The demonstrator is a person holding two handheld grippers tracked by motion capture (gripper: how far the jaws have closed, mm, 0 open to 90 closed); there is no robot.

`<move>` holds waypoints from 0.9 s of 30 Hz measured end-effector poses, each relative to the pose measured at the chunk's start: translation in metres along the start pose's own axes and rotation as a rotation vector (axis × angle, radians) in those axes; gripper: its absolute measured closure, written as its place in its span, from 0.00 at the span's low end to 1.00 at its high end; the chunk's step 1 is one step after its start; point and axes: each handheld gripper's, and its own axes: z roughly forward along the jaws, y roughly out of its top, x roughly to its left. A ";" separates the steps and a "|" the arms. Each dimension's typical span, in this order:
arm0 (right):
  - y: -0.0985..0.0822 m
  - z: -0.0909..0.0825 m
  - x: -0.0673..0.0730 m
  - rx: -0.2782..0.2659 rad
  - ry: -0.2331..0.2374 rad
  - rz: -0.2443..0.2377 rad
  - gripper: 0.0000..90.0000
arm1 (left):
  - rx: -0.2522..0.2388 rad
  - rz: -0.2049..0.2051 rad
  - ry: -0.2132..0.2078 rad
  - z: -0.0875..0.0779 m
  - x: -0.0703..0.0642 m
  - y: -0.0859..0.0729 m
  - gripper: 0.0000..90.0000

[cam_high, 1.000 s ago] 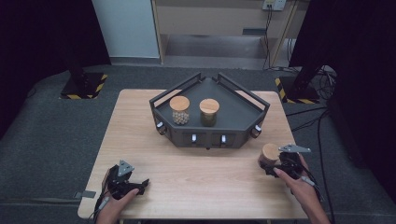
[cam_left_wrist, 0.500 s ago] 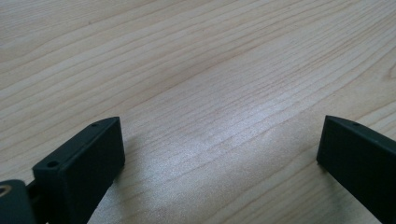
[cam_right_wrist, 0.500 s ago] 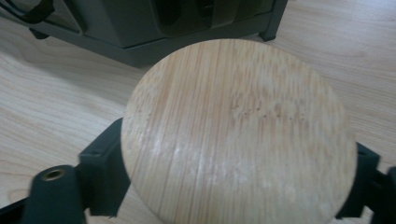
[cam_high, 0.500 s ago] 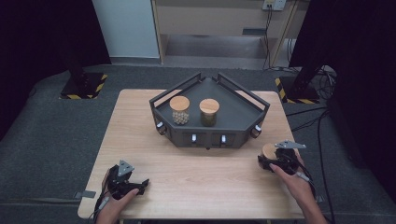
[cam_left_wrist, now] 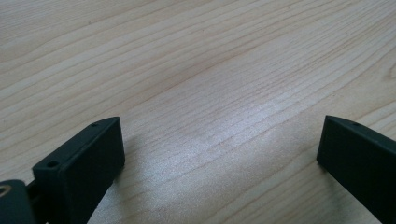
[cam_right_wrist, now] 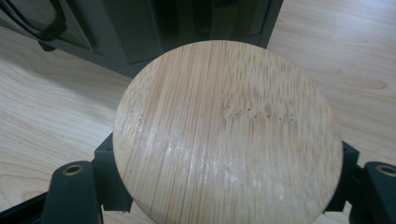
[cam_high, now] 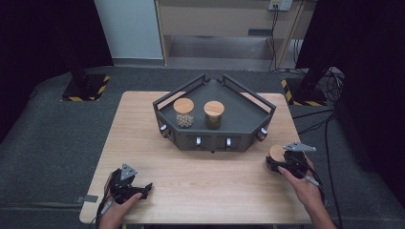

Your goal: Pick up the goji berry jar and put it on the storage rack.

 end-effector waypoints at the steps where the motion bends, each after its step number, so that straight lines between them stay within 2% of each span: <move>1: 0.002 -0.002 0.000 0.000 -0.001 -0.003 0.29 | 0.000 0.000 0.000 0.000 0.000 0.000 0.00; 27: 0.038 -0.033 0.010 0.015 0.028 -0.057 0.29 | 0.000 0.000 0.000 0.000 0.000 0.000 0.00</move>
